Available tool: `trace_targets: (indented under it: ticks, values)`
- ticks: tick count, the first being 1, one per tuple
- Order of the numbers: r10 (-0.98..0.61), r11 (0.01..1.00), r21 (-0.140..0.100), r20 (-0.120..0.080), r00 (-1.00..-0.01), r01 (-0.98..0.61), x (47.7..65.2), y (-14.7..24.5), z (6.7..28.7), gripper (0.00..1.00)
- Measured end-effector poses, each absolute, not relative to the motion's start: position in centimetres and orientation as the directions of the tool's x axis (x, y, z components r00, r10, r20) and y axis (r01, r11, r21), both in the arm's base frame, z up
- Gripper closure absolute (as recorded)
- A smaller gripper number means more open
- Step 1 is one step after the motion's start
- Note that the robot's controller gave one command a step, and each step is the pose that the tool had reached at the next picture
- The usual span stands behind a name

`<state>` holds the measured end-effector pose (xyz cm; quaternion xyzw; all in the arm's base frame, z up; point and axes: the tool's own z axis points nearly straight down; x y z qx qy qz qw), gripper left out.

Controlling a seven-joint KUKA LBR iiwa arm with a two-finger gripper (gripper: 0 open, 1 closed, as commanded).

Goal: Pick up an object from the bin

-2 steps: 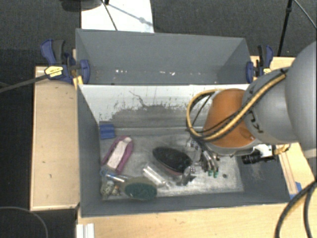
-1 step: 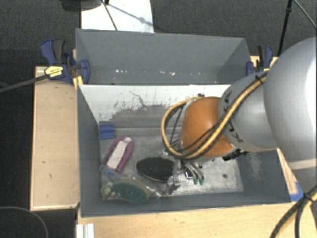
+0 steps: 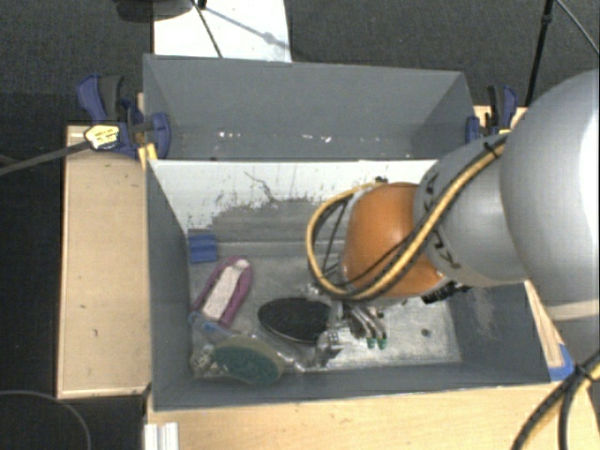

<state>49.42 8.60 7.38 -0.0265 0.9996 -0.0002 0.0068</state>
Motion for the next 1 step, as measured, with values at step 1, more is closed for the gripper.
trace_targets:
  ticks: [1]
  values:
    - [-0.629,0.777,-0.003,-0.007,-0.777,-0.629,52.1,10.3,22.46,1.0]
